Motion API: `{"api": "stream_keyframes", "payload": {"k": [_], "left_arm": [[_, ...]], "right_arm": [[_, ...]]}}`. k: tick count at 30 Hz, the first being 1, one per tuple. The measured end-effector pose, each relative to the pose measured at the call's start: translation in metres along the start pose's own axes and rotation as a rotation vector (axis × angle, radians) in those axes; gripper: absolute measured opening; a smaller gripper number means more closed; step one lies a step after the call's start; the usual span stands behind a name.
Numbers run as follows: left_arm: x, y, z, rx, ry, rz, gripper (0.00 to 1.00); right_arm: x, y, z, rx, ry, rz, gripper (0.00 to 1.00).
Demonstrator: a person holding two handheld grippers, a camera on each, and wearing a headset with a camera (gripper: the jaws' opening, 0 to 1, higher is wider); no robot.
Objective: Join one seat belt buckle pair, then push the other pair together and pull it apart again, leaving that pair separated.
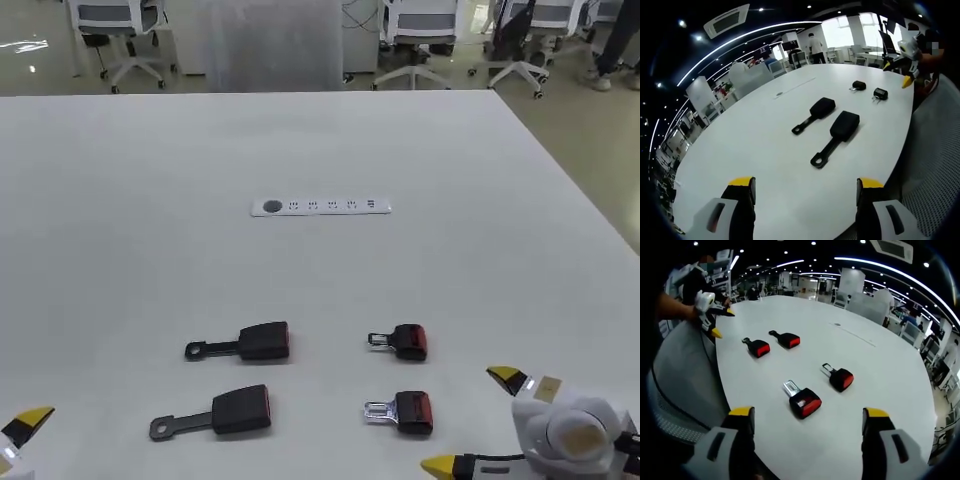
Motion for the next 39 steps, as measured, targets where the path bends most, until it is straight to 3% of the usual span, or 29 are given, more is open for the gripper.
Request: {"api": "stream_keyframes", "payload": {"k": [11,23,29,32,36,39], "left_arm": [[0.000,0.000,-0.002,0.011,0.005,0.016,0.85],[0.001,-0.003,0.003,-0.028,-0.028,0.008,0.85],[0.000,-0.004,0.009,-0.086,-0.074,-0.004,0.80],[-0.001,-0.005,0.008,-0.091,-0.094,-0.014,0.79],[0.003,-0.007,0.000,-0.092,-0.124,-0.021,0.78],[0.015,-0.012,-0.006,-0.107,-0.134,-0.010,0.75]], "right_arm": [[0.006,-0.002,0.000,0.012,0.026,-0.005,0.89],[0.005,-0.007,-0.002,0.029,0.025,0.001,0.89],[0.013,-0.009,-0.006,0.089,0.060,0.011,0.83],[0.017,-0.013,-0.007,0.116,0.096,-0.006,0.82],[0.022,-0.016,-0.011,0.149,0.129,-0.014,0.77],[0.024,-0.018,-0.015,0.181,0.149,-0.025,0.69]]}}
Point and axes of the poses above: the centre of the closed fingertips' face, and the gripper's own axes: y roughly backward along the fingers, z roughly to its right, x roughly out of its top, the point moved 6 cm from there along y, roughly backward along the fingers, and after that the axes turned 8 degrees about -y, right-handed, at the moved point
